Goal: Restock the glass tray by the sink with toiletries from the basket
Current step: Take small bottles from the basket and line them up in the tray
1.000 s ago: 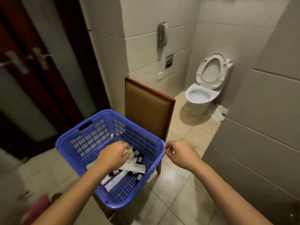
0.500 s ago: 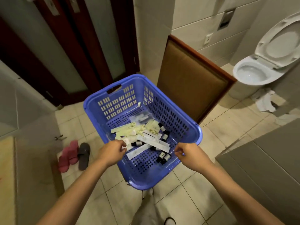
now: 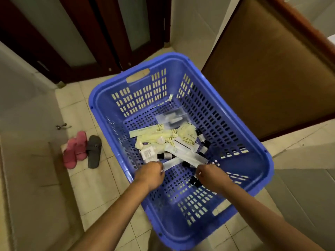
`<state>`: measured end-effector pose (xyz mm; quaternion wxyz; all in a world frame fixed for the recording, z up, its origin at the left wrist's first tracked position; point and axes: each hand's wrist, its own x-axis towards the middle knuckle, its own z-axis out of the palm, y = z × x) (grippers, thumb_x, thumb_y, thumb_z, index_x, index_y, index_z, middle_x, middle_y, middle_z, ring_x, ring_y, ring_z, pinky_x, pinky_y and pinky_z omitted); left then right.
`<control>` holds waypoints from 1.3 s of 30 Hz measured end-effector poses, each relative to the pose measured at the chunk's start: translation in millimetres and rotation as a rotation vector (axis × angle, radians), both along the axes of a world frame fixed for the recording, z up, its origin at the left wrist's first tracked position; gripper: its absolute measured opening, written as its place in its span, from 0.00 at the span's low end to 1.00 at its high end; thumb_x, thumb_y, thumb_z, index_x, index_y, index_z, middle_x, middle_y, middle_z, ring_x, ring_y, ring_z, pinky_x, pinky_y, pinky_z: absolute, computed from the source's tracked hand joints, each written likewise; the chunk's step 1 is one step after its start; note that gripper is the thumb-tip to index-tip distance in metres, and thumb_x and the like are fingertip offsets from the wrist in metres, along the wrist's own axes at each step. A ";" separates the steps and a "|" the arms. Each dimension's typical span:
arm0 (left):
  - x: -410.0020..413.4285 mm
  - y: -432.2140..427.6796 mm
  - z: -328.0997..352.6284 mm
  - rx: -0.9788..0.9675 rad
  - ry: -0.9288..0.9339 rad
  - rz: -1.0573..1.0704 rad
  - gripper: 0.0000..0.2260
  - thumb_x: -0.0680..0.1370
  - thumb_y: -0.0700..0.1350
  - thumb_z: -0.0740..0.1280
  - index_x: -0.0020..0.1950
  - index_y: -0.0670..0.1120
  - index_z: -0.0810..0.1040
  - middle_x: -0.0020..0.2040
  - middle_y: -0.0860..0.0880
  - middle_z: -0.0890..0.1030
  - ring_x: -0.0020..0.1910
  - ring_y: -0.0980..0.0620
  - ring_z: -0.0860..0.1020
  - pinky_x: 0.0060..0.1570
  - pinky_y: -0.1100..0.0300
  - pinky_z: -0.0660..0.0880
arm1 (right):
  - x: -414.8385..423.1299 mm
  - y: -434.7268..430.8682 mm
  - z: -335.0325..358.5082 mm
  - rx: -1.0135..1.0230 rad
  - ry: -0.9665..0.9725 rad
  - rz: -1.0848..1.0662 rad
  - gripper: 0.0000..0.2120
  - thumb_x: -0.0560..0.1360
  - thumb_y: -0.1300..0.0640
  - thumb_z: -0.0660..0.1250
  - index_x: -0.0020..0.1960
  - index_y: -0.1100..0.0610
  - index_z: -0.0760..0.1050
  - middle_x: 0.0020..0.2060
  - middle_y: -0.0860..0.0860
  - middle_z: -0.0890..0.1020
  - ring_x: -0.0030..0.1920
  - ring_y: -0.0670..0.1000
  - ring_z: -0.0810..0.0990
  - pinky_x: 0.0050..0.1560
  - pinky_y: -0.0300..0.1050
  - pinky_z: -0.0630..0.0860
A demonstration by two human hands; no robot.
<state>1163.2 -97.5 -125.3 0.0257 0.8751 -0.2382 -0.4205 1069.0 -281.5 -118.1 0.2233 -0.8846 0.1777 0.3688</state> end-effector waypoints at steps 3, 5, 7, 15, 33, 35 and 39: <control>6.3 -17.6 -28.1 0.110 0.070 -0.066 0.14 0.81 0.48 0.56 0.63 0.44 0.73 0.57 0.43 0.76 0.54 0.43 0.77 0.43 0.55 0.70 | 12.7 0.2 -37.2 0.000 0.097 0.007 0.08 0.79 0.59 0.57 0.48 0.61 0.73 0.49 0.63 0.76 0.44 0.60 0.75 0.44 0.52 0.73; 9.3 -33.1 -44.4 0.152 0.098 -0.060 0.13 0.81 0.46 0.57 0.62 0.44 0.73 0.58 0.44 0.76 0.55 0.44 0.76 0.44 0.54 0.71 | 18.2 2.7 -62.3 0.014 0.159 0.017 0.06 0.78 0.60 0.58 0.48 0.61 0.73 0.49 0.62 0.75 0.47 0.59 0.75 0.42 0.47 0.70; 10.9 -49.3 -62.0 0.170 0.117 -0.024 0.13 0.81 0.44 0.57 0.64 0.44 0.72 0.62 0.44 0.75 0.58 0.44 0.75 0.48 0.54 0.72 | 22.2 5.8 -85.6 0.015 0.194 0.022 0.07 0.78 0.60 0.58 0.52 0.60 0.72 0.50 0.60 0.76 0.50 0.57 0.76 0.43 0.45 0.68; -10.3 -82.7 -133.4 0.242 0.204 0.141 0.11 0.80 0.42 0.59 0.60 0.45 0.74 0.62 0.46 0.76 0.60 0.46 0.75 0.53 0.55 0.72 | 13.2 1.8 -150.5 -0.069 0.312 0.162 0.13 0.78 0.62 0.58 0.63 0.60 0.69 0.62 0.57 0.74 0.62 0.58 0.74 0.58 0.51 0.73; -74.1 -96.9 -213.0 -0.073 0.593 0.712 0.05 0.78 0.37 0.60 0.50 0.41 0.74 0.43 0.42 0.75 0.42 0.46 0.71 0.42 0.55 0.67 | 35.9 -28.7 -204.5 -0.257 0.331 0.827 0.15 0.77 0.64 0.62 0.62 0.57 0.73 0.61 0.54 0.76 0.60 0.57 0.76 0.54 0.50 0.73; -75.0 -91.8 -213.9 -0.083 0.616 0.759 0.07 0.78 0.36 0.60 0.41 0.44 0.71 0.39 0.44 0.73 0.41 0.47 0.69 0.41 0.57 0.66 | 36.1 -30.6 -206.3 -0.247 0.342 0.873 0.15 0.76 0.64 0.63 0.63 0.58 0.73 0.62 0.55 0.76 0.61 0.59 0.75 0.57 0.52 0.73; -75.7 -83.3 -215.9 -0.088 0.637 0.849 0.13 0.77 0.32 0.59 0.36 0.47 0.69 0.36 0.47 0.70 0.39 0.48 0.69 0.44 0.57 0.66 | 36.1 -37.5 -209.0 -0.190 0.370 0.904 0.15 0.76 0.62 0.64 0.63 0.58 0.73 0.62 0.55 0.75 0.61 0.59 0.76 0.58 0.53 0.74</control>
